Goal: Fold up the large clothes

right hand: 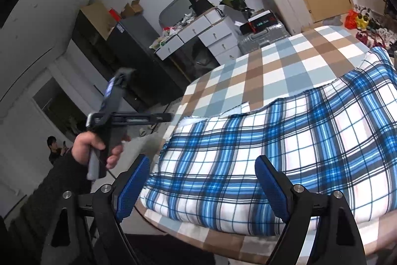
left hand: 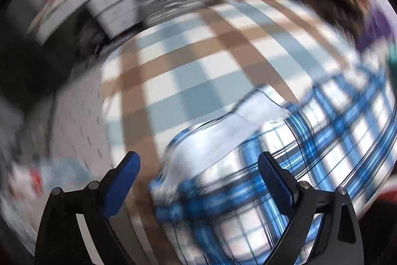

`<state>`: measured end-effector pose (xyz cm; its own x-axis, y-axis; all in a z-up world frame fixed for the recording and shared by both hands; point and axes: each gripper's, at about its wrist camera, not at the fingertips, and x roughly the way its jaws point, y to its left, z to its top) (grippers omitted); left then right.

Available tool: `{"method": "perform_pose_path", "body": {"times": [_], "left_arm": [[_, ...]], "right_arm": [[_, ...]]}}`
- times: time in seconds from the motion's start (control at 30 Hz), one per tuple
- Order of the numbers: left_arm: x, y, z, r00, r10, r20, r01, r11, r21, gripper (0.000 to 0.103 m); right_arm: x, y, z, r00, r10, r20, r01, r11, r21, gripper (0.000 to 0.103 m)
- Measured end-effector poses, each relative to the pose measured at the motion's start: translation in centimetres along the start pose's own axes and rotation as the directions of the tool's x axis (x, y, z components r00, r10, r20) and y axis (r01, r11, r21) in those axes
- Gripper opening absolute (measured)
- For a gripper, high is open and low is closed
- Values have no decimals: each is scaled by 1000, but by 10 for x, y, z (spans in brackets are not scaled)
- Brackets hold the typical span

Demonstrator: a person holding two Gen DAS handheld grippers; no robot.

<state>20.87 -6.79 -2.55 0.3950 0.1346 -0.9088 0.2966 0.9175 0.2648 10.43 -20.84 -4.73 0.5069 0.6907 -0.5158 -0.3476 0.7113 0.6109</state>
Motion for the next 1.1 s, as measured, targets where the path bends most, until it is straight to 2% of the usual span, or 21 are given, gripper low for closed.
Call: {"method": "perform_pose_path", "body": {"times": [0.07,0.13,0.2,0.27,0.3,0.33,0.37,0.4,0.47,0.57,0.7,0.73,0.8,0.87,0.9,0.97,1.03,1.1], "left_arm": [[17,-24,8,999,22,-30,-18,991,136,93],[39,-35,11,995,-1,-96,22,976,218,93],[53,-29,15,985,-47,-163,82,974,213,93],[60,-23,16,978,-93,-185,129,972,196,90],[60,-21,16,977,-114,-179,148,970,190,67],[60,-19,15,968,-166,-190,200,964,177,46],[59,-19,14,955,-220,-200,254,953,164,10],[57,-20,12,962,-198,-190,232,956,179,6],[51,-24,5,965,-195,-175,230,951,206,4],[42,-27,0,971,-177,-163,206,960,187,2],[28,-39,-5,988,-73,-134,102,969,223,1],[24,-43,-5,993,-29,-119,57,971,234,1],[22,-42,-5,994,21,-108,5,970,243,0],[22,-39,-4,991,112,-73,-87,957,278,0],[24,-33,0,990,127,-63,-106,959,264,0],[25,-21,7,991,115,-69,-99,975,201,0],[23,-14,10,991,130,-36,-123,980,155,0],[31,-10,10,984,176,-21,-172,977,128,0]], "right_arm": [[-2,-5,0,1000,-1,0,1,1000,20,87],[-4,-9,1,1000,3,2,-3,999,40,87],[-6,-12,1,1000,13,2,-13,999,53,87],[-7,-11,2,1000,16,3,-16,999,47,87],[-8,-10,2,1000,13,4,-13,999,39,87],[-8,-9,2,1000,10,3,-10,999,32,87],[-7,-8,2,1000,7,1,-7,1000,26,87],[-6,-6,2,1000,6,-4,-6,1000,19,87],[-3,-5,2,1000,6,-16,-6,1000,9,87],[0,-5,1,1000,7,-28,-7,1000,11,87],[1,-4,0,1000,-2,-24,2,1000,7,87],[2,-5,1,1000,-4,-24,5,1000,6,87],[3,-6,0,1000,-14,-26,14,1000,9,87],[4,-7,0,999,-22,-29,22,1000,15,87],[3,-9,0,999,-26,-29,27,999,19,87],[3,-11,0,999,-29,-27,30,999,26,87],[2,-12,1,999,-32,-21,32,999,30,87],[1,-13,1,999,-40,-19,41,999,29,87]]}}
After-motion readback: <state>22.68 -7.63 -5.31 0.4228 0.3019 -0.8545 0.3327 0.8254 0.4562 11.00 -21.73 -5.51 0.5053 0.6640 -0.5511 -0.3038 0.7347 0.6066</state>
